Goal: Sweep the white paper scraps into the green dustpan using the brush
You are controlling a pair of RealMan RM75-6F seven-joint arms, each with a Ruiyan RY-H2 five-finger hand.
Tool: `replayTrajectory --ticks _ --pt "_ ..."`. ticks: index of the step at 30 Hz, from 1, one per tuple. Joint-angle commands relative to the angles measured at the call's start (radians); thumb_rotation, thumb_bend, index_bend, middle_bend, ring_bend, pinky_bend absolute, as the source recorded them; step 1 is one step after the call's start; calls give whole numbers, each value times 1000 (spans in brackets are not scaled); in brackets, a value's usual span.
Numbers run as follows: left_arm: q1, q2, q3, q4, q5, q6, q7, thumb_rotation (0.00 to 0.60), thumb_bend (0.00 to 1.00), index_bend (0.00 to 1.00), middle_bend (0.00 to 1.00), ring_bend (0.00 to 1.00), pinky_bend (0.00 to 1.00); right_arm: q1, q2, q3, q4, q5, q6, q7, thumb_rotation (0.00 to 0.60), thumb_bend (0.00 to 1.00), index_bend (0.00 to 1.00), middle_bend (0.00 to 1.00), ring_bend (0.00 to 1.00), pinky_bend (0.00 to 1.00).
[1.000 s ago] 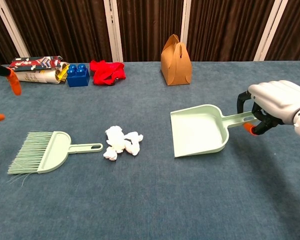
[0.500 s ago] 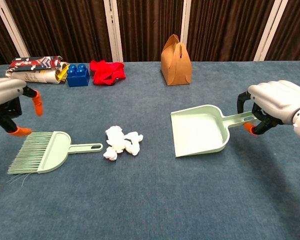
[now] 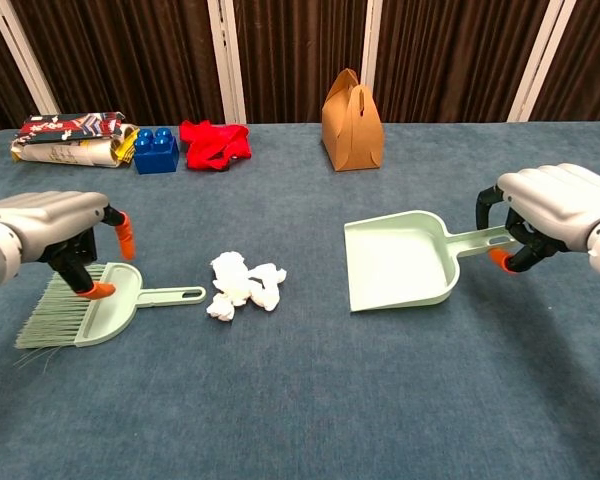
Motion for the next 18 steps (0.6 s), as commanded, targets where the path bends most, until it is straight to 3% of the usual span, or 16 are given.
replayTrajectory --ticks 1,18 --pt "-12 -20 2 12 -7 6 -3 600 384 399 1000 1000 1000 0 0 0 1 -1 0 1 600 473 550 898 894 889" --pt "-50 -117 15 82 -57 13 -7 600 412 445 1000 1000 1000 3 1 3 12 8 -4 -3 600 474 550 898 894 890"
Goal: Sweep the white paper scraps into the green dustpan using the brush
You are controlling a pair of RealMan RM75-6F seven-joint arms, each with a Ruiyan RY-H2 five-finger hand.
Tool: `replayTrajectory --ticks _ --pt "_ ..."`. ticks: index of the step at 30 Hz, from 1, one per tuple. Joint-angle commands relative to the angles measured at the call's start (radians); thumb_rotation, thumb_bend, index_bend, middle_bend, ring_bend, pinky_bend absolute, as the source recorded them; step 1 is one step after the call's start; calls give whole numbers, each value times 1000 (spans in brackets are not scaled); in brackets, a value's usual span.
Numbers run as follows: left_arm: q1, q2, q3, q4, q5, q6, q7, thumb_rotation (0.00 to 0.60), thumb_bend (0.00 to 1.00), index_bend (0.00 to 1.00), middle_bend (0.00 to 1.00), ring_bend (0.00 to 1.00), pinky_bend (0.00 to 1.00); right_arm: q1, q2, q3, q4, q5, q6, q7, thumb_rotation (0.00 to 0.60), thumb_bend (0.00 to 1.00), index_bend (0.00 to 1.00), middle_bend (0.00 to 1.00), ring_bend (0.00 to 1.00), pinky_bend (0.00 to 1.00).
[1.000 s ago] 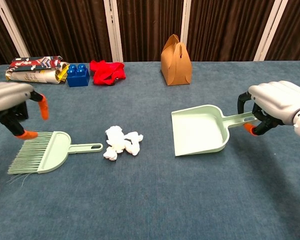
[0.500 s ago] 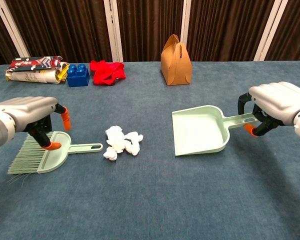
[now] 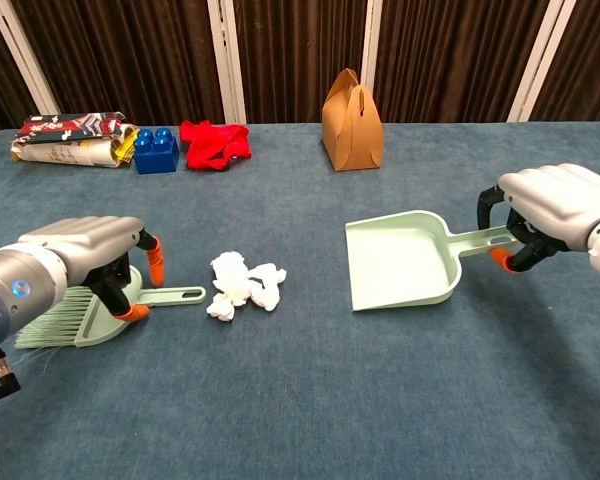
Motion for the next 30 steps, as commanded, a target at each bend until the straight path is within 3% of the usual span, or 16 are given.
replayTrajectory --ticks 1,7,14,18,30 --pt "-6 -10 -1 14 -12 -2 0 600 416 447 1000 1000 1000 0 0 1 1 2 0 -1 600 474 550 898 894 890" --pt "-10 -21 2 30 -28 -1 0 600 443 483 1000 1000 1000 0 6 4 -4 5 1 0 600 474 550 898 894 889" --pt "-11 -17 0 24 -25 6 -15 600 624 701 1000 1000 1000 -4 15 -1 -7 4 0 5 600 477 550 898 894 890" --pt "-4 -7 -8 1 16 6 -70 600 660 766 1000 1000 1000 -5 20 -1 -12 2 2 5 600 477 550 898 894 889" --pt "11 17 -69 -119 154 29 -253 600 674 789 1000 1000 1000 -8 50 -12 -65 -10 13 -16 600 480 550 898 894 889"
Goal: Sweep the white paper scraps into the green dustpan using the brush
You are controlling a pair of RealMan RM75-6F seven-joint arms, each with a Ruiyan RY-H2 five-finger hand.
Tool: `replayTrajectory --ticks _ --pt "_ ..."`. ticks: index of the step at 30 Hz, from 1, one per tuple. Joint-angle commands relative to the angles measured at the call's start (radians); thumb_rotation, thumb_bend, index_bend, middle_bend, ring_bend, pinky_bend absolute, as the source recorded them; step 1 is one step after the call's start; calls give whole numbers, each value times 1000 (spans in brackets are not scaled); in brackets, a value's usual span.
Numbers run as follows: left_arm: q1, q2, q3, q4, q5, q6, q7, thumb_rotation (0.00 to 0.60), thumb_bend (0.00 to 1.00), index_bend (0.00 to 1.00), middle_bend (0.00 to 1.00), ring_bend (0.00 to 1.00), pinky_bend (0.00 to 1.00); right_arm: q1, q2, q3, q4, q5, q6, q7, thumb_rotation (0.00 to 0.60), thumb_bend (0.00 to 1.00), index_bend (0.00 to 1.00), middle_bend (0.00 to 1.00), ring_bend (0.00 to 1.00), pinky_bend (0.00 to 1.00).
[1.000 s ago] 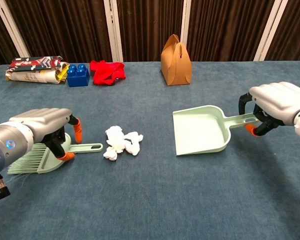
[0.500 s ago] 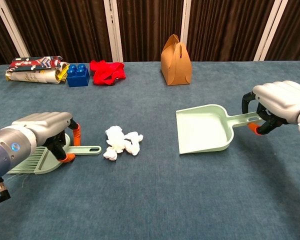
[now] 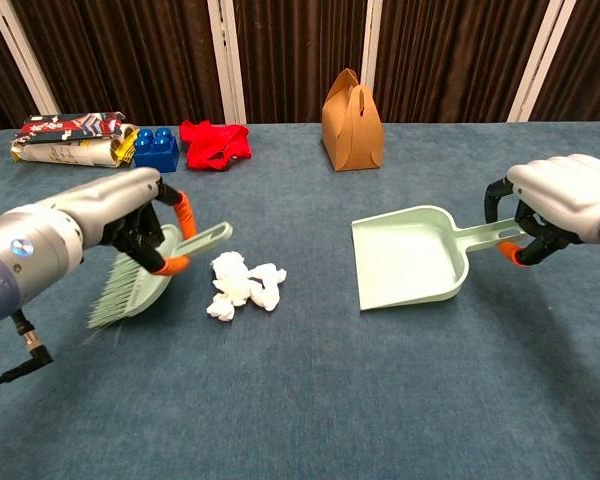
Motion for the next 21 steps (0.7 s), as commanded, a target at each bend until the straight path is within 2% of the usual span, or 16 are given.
replayTrajectory --ticks 1,13,21 --pt "1 2 -16 -26 14 6 -21 600 674 789 1000 1000 1000 -4 5 -5 -17 0 3 -4 600 480 550 898 894 889" --pt "-18 -62 -42 -65 14 18 -70 600 674 793 1000 1000 1000 -14 3 -33 -82 -16 21 -34 600 481 550 898 894 889" --pt "-41 -120 -45 -30 19 19 -74 600 674 797 1000 1000 1000 -20 15 -38 -95 -13 21 -34 600 481 550 898 894 889"
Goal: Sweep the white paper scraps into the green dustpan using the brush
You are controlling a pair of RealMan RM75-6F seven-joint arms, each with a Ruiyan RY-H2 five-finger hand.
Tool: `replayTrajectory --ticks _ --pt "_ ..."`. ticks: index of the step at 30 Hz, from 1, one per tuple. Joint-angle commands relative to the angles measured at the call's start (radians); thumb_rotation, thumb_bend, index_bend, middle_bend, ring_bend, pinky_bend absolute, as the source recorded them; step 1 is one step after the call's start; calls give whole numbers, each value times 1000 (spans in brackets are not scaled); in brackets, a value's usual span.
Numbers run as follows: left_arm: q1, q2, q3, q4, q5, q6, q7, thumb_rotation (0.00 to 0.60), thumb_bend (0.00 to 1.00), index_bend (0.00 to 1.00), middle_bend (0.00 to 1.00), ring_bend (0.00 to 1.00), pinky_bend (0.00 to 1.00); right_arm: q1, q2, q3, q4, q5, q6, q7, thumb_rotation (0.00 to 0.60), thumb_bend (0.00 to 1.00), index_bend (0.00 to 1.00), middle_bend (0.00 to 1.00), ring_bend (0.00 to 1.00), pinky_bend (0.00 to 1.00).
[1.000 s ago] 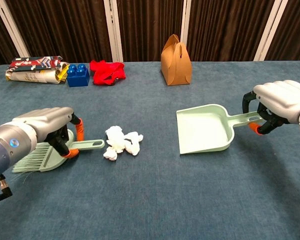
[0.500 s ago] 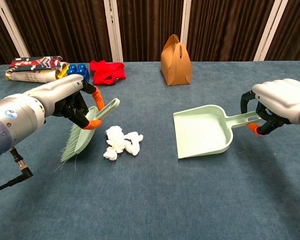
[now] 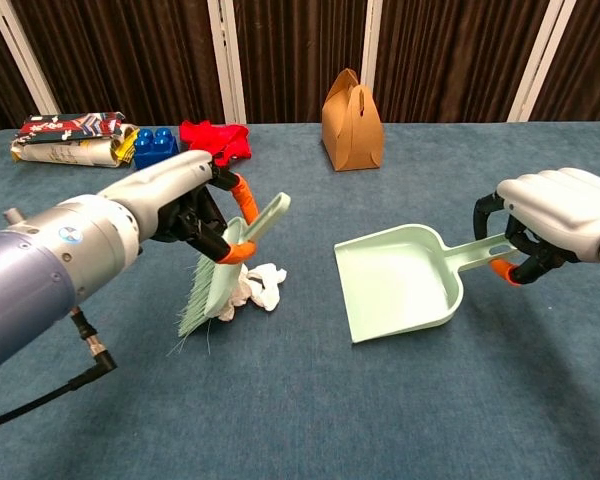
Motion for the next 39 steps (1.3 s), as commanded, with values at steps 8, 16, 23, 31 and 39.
replayTrajectory --ticks 8,16,23,31,39 --pt "-49 -95 -29 74 37 -23 -39 600 674 797 1000 1000 1000 -6 24 -3 -9 -3 -5 16 600 481 550 898 894 889" --pt "-94 -174 -70 117 111 -27 -96 600 674 797 1000 1000 1000 15 -39 10 -10 22 3 -48 600 481 550 898 894 890" --pt "-84 -156 -75 70 163 -13 -130 600 674 797 1000 1000 1000 15 -38 9 -18 29 9 -61 600 482 550 898 894 889" --pt "-56 -26 -114 -61 183 -11 -129 600 674 798 1000 1000 1000 13 -48 3 -17 31 15 -66 600 483 550 898 894 889" --pt "-48 100 -107 -86 116 -51 -65 600 674 800 1000 1000 1000 12 -51 0 -13 32 17 -68 600 483 550 898 894 889"
